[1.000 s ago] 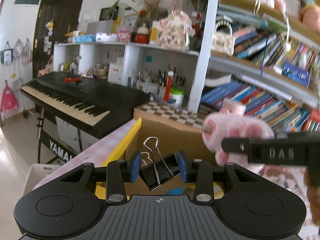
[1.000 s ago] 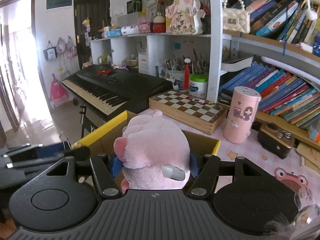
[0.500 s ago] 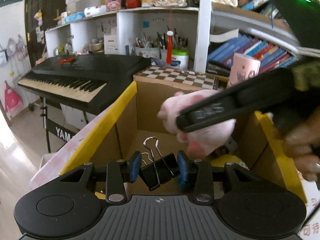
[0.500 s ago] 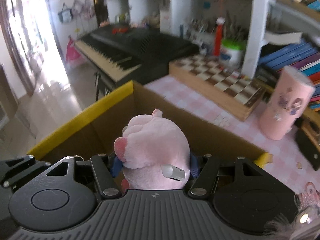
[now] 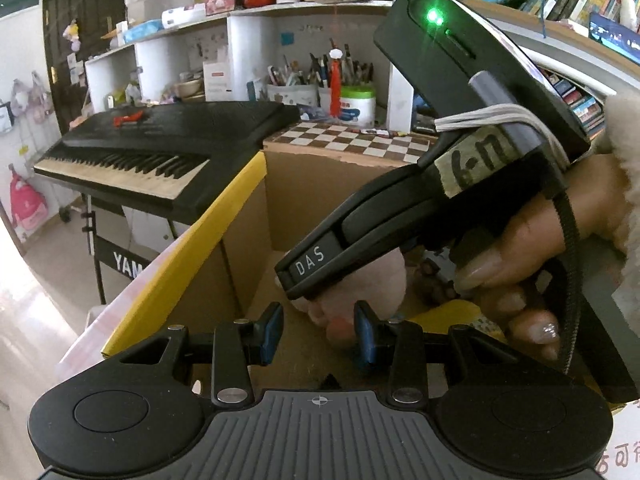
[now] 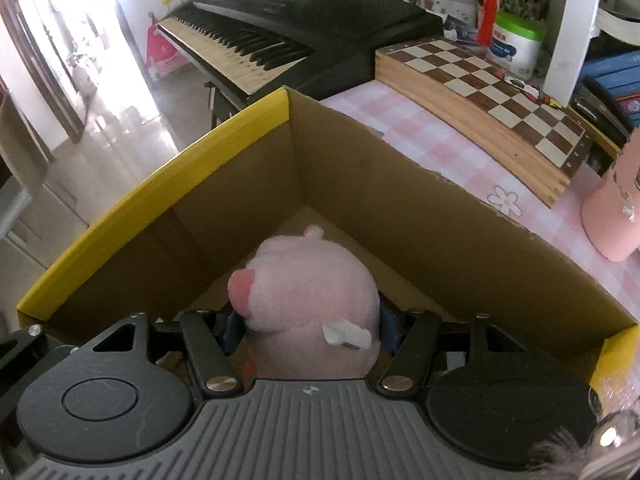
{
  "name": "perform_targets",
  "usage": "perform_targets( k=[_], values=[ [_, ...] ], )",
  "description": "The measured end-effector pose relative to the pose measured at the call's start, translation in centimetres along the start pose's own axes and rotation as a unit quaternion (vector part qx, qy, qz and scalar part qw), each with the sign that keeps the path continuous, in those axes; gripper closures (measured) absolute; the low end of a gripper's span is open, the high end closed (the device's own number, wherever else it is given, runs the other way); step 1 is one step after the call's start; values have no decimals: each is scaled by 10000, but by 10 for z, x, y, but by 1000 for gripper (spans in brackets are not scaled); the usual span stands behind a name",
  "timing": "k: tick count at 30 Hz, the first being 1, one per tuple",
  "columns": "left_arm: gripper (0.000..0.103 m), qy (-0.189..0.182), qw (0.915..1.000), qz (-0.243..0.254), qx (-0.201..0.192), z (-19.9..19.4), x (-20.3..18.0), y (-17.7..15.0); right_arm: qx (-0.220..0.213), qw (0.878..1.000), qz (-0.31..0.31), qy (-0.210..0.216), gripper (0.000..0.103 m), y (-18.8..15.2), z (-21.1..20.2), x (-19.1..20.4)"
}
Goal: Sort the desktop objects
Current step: 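Lower both tools into the yellow box and open them, releasing plush and clip, then withdraw both open tools from the box back toward the remaining objects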
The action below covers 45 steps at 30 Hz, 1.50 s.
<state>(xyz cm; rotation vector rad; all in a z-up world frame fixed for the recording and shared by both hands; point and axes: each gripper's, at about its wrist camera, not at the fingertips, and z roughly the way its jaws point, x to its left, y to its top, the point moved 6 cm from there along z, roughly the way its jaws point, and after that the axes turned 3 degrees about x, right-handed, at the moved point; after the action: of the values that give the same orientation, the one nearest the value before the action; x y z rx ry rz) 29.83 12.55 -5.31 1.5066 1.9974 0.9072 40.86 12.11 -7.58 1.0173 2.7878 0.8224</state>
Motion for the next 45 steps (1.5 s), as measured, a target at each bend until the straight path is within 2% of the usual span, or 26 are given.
perform_targets(
  k=[3, 5, 7, 10, 13, 15, 17, 20, 32, 40, 45],
  values=[
    [64, 4, 10000, -72, -48, -1, 2, 2, -114, 9999, 32, -12, 36, 1, -3, 0],
    [62, -13, 9999, -105, -83, -3, 4, 2, -249, 9997, 36, -26, 30, 2, -8, 0],
    [56, -13, 9998, -106, -159, -7, 4, 3, -366, 9993, 39, -76, 29, 4, -15, 0],
    [53, 10, 9994, -52, -348, -17, 5, 5, -583, 9982, 85, -110, 27, 5, -29, 0],
    [38, 38, 9985, -62, -544, -28, 7, 8, -870, 9959, 198, -148, 25, 5, -47, 1],
    [32, 57, 9975, -88, -701, -38, 10, 9, -1086, 9936, 239, -198, 24, 4, -60, 2],
    [22, 84, 9964, -144, -835, -47, 13, 11, -1350, 9902, 255, -268, 22, 2, -74, 3],
    [16, 126, 9944, -272, -1012, -59, 20, 13, -1709, 9838, 356, -405, 21, -3, -96, 2],
    [12, -21, 9906, -518, -1263, -96, 32, -2, -2460, 9607, 897, -923, 21, -56, -159, -3],
    [11, -178, 9901, -496, -1299, -113, 36, -21, -2593, 9499, 1167, -1297, 21, -106, -180, 3],
    [10, -214, 9907, -529, -1236, -123, 41, -39, -2484, 9493, 1214, -1497, 21, -137, -181, 13]
  ],
)
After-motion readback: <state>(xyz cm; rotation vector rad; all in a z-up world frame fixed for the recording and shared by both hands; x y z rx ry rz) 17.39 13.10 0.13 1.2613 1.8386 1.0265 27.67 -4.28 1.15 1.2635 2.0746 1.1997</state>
